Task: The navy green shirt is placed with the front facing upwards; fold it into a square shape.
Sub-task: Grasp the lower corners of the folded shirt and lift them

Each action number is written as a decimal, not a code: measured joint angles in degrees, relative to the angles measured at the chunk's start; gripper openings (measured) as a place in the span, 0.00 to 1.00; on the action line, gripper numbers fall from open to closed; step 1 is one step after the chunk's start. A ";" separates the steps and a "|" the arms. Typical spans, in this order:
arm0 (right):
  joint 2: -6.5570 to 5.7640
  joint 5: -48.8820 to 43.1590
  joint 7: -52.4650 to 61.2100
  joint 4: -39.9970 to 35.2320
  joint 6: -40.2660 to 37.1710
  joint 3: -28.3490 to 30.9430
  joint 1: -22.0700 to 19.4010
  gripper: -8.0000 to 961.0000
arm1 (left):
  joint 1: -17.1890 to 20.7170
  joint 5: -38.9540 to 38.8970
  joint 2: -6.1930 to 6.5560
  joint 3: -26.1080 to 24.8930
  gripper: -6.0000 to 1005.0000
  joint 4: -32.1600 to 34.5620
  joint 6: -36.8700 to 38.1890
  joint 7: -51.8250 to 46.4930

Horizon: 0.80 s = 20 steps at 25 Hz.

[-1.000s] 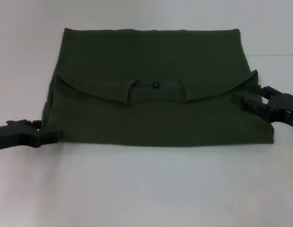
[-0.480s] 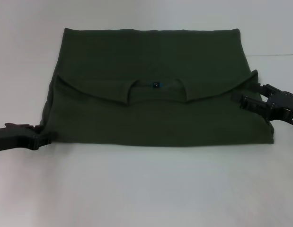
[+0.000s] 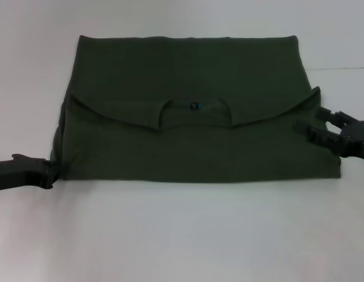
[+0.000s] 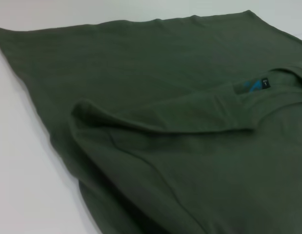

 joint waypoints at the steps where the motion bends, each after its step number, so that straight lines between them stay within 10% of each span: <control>1: -0.06 0.00 0.00 -0.30 -0.04 -0.01 -0.55 0.91 | 0.00 -0.05 -0.02 0.02 0.11 0.01 0.17 0.20; 10: -0.43 -0.36 0.00 -3.48 3.83 0.06 -7.78 0.90 | 0.07 -0.15 -0.40 0.00 0.06 0.27 1.19 0.57; 20: 0.03 -3.15 0.08 -1.48 10.36 -0.01 -6.01 0.89 | -0.04 -0.42 -0.63 -0.03 0.05 0.46 0.95 1.07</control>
